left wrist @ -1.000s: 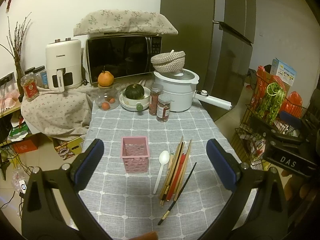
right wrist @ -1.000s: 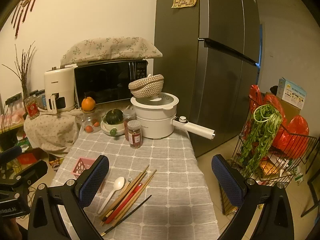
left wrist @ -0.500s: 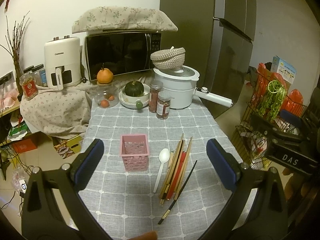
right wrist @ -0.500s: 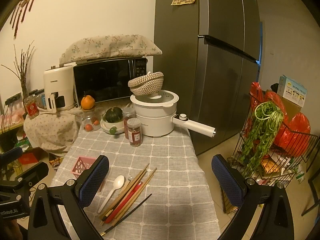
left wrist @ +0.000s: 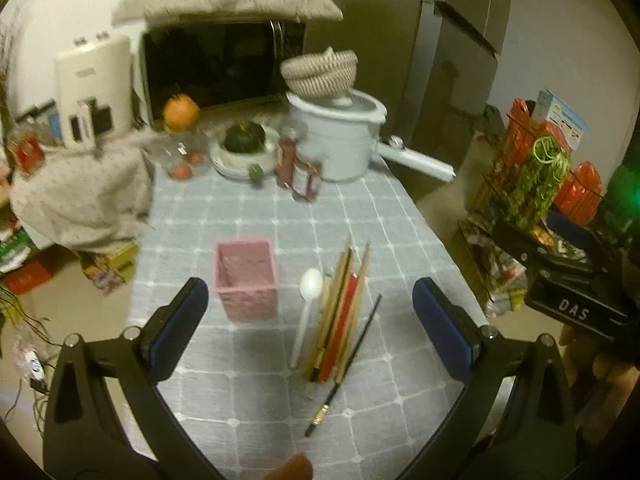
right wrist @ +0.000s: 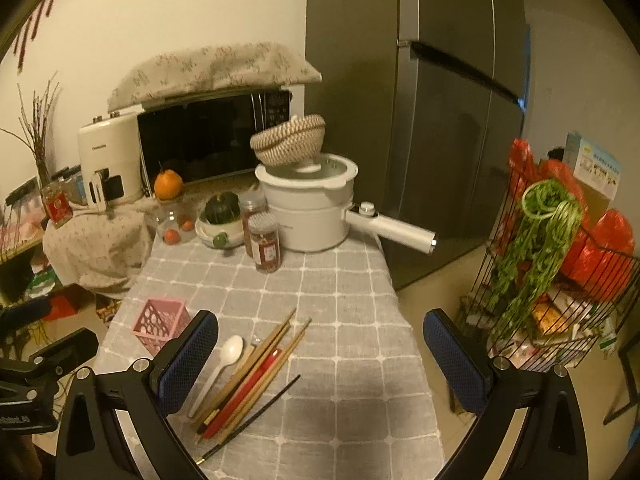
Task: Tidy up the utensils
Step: 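Lower the left tool onto the wooden chopsticks and close on one chopstick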
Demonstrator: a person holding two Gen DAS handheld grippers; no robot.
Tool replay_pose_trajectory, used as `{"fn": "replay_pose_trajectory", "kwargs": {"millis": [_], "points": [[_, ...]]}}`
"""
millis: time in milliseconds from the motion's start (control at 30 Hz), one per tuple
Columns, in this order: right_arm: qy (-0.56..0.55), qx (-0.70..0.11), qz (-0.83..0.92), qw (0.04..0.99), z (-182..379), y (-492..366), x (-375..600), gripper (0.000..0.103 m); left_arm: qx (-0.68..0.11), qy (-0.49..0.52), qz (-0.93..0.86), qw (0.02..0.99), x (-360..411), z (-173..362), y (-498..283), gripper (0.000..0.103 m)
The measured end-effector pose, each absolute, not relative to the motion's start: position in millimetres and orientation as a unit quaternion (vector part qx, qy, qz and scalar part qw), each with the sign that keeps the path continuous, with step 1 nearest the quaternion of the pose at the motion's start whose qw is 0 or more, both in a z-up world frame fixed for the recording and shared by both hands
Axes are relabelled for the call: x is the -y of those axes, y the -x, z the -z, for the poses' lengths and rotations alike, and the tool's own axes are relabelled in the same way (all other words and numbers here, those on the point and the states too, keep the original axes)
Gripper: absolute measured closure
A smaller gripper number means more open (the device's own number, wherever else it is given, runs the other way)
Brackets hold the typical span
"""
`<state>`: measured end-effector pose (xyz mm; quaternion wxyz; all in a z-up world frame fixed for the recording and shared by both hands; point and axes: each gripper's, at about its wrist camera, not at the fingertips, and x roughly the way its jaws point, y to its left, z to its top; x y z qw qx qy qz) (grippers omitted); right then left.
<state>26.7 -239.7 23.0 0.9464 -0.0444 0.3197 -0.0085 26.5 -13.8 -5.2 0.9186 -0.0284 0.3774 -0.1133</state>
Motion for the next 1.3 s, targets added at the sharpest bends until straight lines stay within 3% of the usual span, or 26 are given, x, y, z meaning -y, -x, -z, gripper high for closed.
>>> {"fn": "replay_pose_trajectory", "kwargs": {"millis": [133,233,300,400,633,700,900,1300], "points": [[0.031,-0.346,0.006,0.938,-7,-45,252,0.0,-0.403,0.02,0.125,0.906,19,20,-43,0.009],[0.005,-0.379,-0.006,0.925,6,-62,262,0.001,-0.444,0.031,0.151,0.883,22,38,-60,0.025],[-0.004,-0.401,-0.011,0.916,15,-70,265,0.003,-0.47,0.037,0.169,0.865,27,49,-71,0.042],[0.002,-0.421,-0.014,0.907,28,-81,267,0.009,-0.499,0.023,0.19,0.845,42,63,-87,0.057],[-0.029,-0.468,-0.005,0.883,55,-105,283,0.029,-0.539,0.0,0.204,0.817,76,90,-133,0.081],[-0.037,-0.481,-0.003,0.876,62,-110,290,0.031,-0.556,-0.005,0.201,0.807,85,102,-150,0.087],[-0.045,-0.509,0.016,0.86,84,-123,309,0.031,-0.59,0.005,0.186,0.785,104,140,-200,0.094],[-0.047,-0.529,0.025,0.847,100,-140,318,0.031,-0.596,0.01,0.174,0.784,140,185,-267,0.094]]}}
